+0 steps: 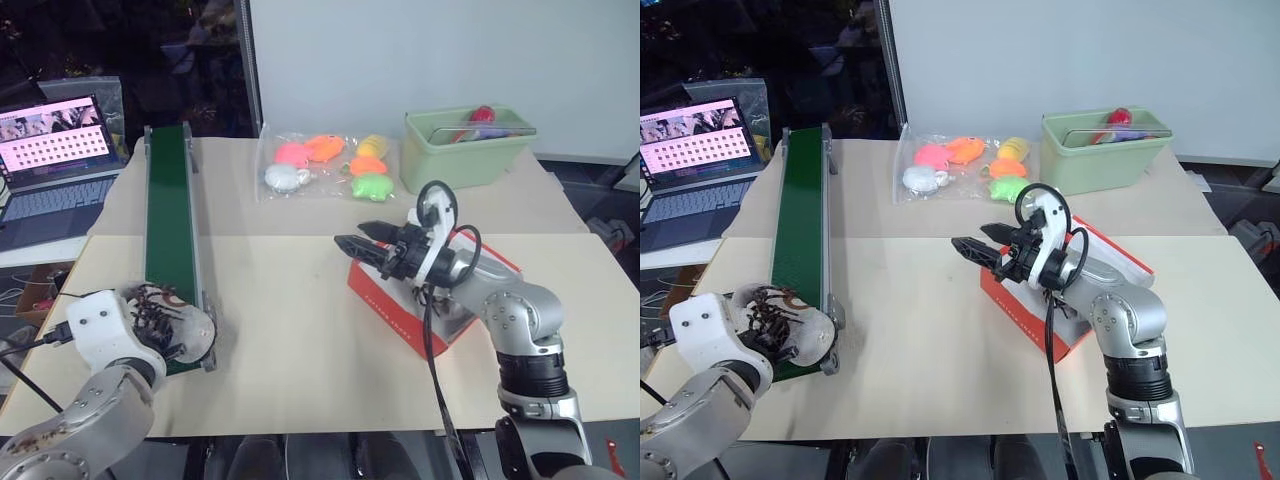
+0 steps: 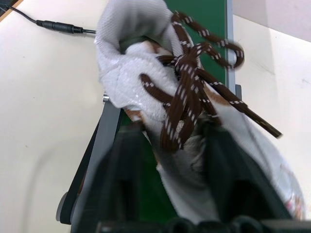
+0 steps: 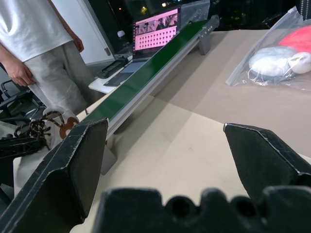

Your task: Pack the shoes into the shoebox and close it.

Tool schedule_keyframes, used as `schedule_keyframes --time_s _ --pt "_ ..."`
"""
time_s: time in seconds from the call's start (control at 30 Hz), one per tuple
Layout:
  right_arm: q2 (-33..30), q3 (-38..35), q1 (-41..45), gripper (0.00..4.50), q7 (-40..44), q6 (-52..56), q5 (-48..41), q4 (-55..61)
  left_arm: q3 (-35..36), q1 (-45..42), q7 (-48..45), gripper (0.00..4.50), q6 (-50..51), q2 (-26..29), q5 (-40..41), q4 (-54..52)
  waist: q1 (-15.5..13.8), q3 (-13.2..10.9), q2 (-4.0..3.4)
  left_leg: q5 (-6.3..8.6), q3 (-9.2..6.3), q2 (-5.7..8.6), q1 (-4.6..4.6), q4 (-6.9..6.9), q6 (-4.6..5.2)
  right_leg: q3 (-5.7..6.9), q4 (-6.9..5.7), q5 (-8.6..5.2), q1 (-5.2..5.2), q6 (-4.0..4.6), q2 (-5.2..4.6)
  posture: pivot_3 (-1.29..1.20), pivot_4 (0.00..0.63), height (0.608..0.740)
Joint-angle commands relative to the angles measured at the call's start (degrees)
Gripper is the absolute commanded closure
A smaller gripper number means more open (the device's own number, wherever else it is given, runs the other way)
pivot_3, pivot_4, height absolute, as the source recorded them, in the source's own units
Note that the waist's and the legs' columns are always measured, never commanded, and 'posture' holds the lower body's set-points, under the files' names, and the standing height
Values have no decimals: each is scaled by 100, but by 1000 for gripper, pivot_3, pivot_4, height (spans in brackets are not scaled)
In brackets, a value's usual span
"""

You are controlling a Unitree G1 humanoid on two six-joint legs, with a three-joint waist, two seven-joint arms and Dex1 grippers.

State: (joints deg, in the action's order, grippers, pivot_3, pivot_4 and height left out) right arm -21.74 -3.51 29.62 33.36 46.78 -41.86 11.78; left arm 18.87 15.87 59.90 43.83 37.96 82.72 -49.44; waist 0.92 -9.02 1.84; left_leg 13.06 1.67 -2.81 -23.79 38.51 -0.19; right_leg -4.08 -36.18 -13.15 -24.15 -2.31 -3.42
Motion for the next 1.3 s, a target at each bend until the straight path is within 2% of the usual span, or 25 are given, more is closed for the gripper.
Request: schedule_keyframes --time_s 0.03,0.27,0.37,0.47,0.5,0.6,0.73,0.9,1.1,1.3 --pt "-26 -203 9 0 -50 3 -152 293 -23 -47 5 3473 -102 75 -136 25 -9 0 0 0 0 0 1 0 0 0 -1 0 0 0 0 0 150 729" --pt "6 -219 58 0 -116 -34 -125 240 -112 -504 -304 3473 -34 214 -693 227 -27 0 0 -1 0 1 3 0 -2 2 -3 -1 2 1 0 0 150 729" --pt "83 -220 174 0 -180 -75 -103 140 -161 -1217 -746 3473 -55 580 -1507 327 -32 -2 3 -3 0 2 1 0 -4 3 -2 -1 0 1 1 0 150 729" --pt "172 -171 264 0 -225 -101 -52 80 -506 -1889 -1327 3473 -96 1003 -2534 179 -25 -3 5 -3 1 2 -3 -1 -5 3 4 -1 -1 1 2 0 150 729" --pt "191 -166 273 0 -237 -92 -50 82 -612 -2008 -1483 3473 -122 992 -2712 143 -24 -3 5 -3 1 3 -6 -2 -5 3 9 -1 -2 0 2 0 150 729" --pt "267 -161 326 0 -280 -21 -80 47 -970 -2398 -2086 3473 -313 614 -3077 238 -19 -3 5 -1 7 6 -7 -30 -9 1 26 -2 -7 -4 -3 0 150 729" --pt "637 -463 494 0 -657 486 -647 -141 -1485 -2895 -3728 3473 -905 -509 -2840 910 -23 -4 7 -7 6 4 -14 -43 -19 2 20 -4 -19 -2 0 0 150 729" --pt "872 -891 632 0 -1133 1137 -1356 -365 -1615 -3157 -4960 3473 -1081 -1118 -2954 1567 10 -4 9 -12 4 5 -11 -41 -24 1 13 -3 -17 -1 1 0 150 729" --pt "973 -1414 848 0 -1771 2001 -2324 -825 -1872 -3666 -5831 3473 -1107 -1399 -3488 2089 1 -4 9 -12 0 5 -13 -41 -23 3 15 -4 -15 -3 1 0 150 729" --pt "1078 -1419 977 0 -2185 2281 -2732 -868 -1889 -3942 -6270 3473 -977 -1696 -3691 2314 26 -4 9 -12 -3 5 -17 -41 -22 3 14 -4 -19 -4 1 0 150 729"
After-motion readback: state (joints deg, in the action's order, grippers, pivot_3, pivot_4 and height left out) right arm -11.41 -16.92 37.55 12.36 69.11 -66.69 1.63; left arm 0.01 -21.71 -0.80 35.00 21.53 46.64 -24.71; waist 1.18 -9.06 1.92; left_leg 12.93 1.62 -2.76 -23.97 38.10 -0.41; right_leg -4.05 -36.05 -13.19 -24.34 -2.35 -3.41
